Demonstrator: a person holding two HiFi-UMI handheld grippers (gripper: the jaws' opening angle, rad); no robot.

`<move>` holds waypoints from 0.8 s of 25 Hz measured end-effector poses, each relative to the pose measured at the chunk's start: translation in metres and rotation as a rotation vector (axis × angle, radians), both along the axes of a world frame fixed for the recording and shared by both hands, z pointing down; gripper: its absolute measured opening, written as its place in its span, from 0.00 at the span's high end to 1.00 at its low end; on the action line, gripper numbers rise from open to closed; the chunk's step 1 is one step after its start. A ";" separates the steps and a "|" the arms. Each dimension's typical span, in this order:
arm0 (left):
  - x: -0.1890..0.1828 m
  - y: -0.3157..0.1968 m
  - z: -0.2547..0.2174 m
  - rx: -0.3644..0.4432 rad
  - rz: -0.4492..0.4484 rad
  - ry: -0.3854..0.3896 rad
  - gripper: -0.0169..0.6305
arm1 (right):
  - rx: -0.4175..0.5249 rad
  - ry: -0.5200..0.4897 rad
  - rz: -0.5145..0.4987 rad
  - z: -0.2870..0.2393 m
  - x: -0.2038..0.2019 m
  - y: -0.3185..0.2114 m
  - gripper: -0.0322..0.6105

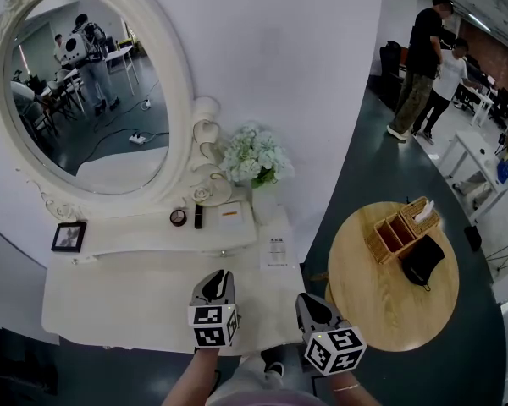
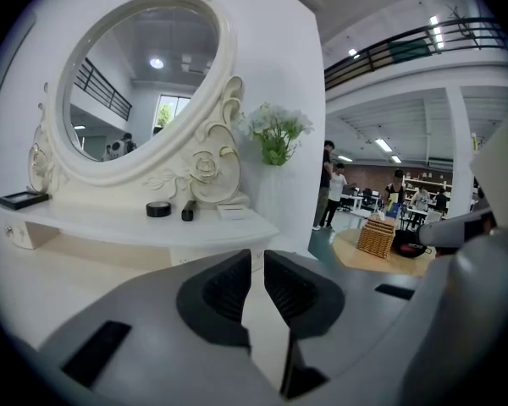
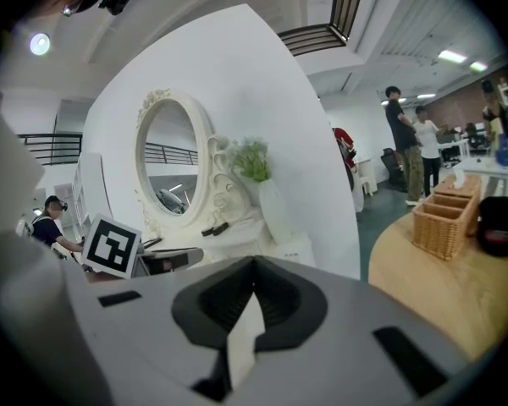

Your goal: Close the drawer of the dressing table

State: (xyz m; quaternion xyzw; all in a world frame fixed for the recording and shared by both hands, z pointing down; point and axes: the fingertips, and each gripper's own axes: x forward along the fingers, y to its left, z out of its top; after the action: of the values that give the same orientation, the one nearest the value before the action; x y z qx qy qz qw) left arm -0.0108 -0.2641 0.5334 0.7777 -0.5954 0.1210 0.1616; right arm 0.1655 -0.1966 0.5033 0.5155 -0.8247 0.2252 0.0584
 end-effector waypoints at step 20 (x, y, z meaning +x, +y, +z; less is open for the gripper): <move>0.002 0.042 -0.020 0.061 0.029 -0.002 0.97 | 0.037 0.005 0.015 -0.012 0.010 0.023 0.95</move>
State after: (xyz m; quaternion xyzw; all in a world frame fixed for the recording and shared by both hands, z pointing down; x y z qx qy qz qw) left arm -0.0085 -0.2218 0.5131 0.7905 -0.5878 0.1061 0.1355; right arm 0.1755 -0.1734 0.4918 0.5233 -0.8246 0.2091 0.0495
